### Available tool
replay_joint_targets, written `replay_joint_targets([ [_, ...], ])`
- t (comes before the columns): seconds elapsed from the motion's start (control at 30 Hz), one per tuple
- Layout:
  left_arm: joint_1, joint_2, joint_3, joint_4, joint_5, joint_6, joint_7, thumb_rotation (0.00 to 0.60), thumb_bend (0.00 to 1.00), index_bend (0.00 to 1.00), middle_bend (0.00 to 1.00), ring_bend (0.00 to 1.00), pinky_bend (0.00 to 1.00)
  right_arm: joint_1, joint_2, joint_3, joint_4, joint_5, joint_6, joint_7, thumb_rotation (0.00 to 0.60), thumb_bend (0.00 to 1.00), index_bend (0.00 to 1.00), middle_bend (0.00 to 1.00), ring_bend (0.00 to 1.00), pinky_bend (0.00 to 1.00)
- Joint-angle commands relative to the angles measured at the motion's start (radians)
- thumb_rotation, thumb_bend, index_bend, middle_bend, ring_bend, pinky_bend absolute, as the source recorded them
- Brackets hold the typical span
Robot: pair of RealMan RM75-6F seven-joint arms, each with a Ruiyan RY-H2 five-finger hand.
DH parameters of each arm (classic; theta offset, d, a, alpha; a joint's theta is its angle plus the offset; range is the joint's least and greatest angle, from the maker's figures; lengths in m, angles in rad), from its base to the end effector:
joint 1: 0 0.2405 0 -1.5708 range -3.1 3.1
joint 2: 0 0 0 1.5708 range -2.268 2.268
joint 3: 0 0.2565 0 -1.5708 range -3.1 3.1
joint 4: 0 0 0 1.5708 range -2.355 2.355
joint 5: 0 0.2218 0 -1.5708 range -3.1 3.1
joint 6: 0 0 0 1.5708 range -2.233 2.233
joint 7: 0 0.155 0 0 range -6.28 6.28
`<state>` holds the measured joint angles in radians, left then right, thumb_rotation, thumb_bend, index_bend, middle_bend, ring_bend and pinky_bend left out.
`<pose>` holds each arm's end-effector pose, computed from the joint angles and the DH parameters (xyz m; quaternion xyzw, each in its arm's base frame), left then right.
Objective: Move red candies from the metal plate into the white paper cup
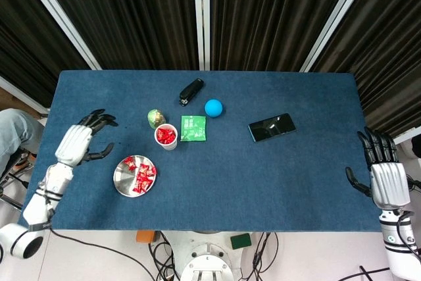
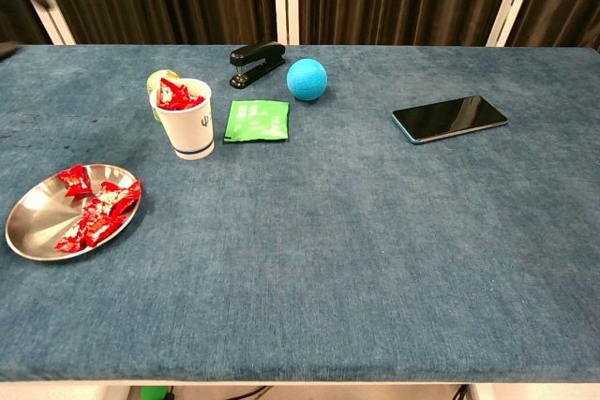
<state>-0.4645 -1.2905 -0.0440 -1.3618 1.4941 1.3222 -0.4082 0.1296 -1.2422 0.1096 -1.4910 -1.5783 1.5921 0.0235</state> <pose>-0.2650 0.3126 0.0940 -0.6240 -0.4257 -0.5097 0.4118 -0.2969 -0.2181 0.1396 0.5818 -0.3186 0.4714 0.5812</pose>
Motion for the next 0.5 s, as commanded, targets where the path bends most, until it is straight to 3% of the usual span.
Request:
replay_joint_targets([
  [0.03,0.156,-0.004,0.069,0.024,0.030,0.180,0.150,0.600,0.27,0.31,0.25,0.10,0.21,-0.010,0.003,-0.009,0.018,0.008,-0.003,-0.003,0.600,0.33,0.00,0.00,0.00,0.00],
  [0.17,0.275,-0.043,0.101,0.090,0.027,0.305,0.292,0.593,0.16,0.27,0.23,0.10,0.21,-0.033,0.007,-0.028,0.065,0.029,-0.013,0.009,0.600,0.31,0.00,0.00,0.00,0.00],
  [0.2,0.293,-0.046,0.108,0.096,0.028,0.318,0.311,0.559,0.13,0.25,0.21,0.10,0.21,-0.038,0.008,-0.033,0.075,0.035,-0.019,0.009,0.600,0.29,0.00,0.00,0.00,0.00],
  [0.37,0.350,-0.032,0.144,0.089,0.035,0.323,0.389,0.151,0.03,0.13,0.10,0.02,0.16,-0.051,0.029,-0.064,0.085,0.089,-0.105,0.003,0.600,0.26,0.00,0.00,0.00,0.00],
  [0.5,0.361,-0.010,0.147,0.055,0.042,0.307,0.413,0.086,0.03,0.12,0.08,0.01,0.14,-0.051,0.022,-0.070,0.095,0.101,-0.131,0.006,0.600,0.26,0.00,0.00,0.00,0.00],
])
